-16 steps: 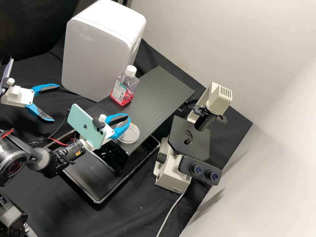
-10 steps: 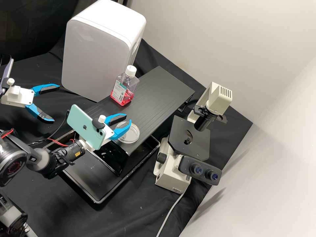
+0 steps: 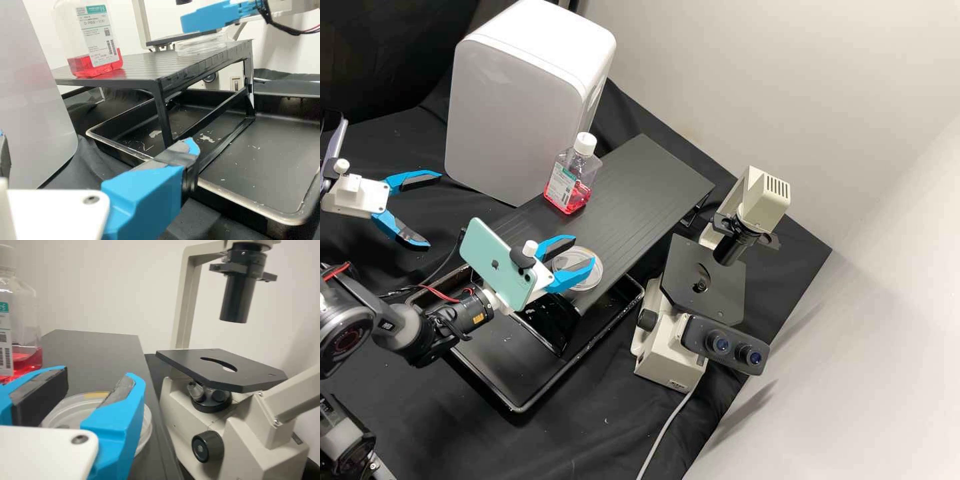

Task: Remove the lid from the petri dish

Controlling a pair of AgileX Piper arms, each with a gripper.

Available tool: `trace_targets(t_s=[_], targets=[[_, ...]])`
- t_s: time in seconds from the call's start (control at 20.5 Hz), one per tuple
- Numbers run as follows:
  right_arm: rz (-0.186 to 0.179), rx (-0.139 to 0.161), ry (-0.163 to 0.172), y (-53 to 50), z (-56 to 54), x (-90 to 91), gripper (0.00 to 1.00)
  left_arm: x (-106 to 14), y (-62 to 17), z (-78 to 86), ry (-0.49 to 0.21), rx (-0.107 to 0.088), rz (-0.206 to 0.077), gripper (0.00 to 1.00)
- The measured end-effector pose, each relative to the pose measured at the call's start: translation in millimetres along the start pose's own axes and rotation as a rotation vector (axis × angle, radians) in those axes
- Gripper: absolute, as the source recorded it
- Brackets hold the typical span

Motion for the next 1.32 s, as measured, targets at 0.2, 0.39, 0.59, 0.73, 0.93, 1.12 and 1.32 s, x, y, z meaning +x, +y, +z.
trace_targets(t_s=[0.2,0.39,0.59,0.73,0.93,1.12,1.32], targets=[[0.026,0.013,-0.002,6.3,0.7,-1.2,1.00,0.0,0.0,0.0,0.000,0.000,0.000,1.00],[0.020,0.013,-0.007,5.2,2.0,-3.0,1.00,0.0,0.0,0.0,0.000,0.000,0.000,1.00],[0.018,0.012,-0.012,4.9,3.2,-4.0,1.00,0.1,0.0,0.8,-0.003,0.000,0.000,1.00],[0.018,0.012,-0.012,4.9,3.2,-4.0,1.00,0.4,-1.4,0.5,-0.002,-0.001,-0.006,1.00],[0.011,0.016,-0.018,3.2,4.6,-3.5,1.00,0.8,-2.8,0.4,-0.002,-0.002,-0.011,1.00],[-0.001,0.043,-0.029,0.3,7.0,-2.6,1.00,0.8,-2.8,0.4,-0.002,-0.002,-0.011,1.00],[-0.033,0.100,-0.029,-5.7,9.1,-1.2,1.00,0.8,-2.8,0.7,-0.003,-0.002,-0.011,1.00]])
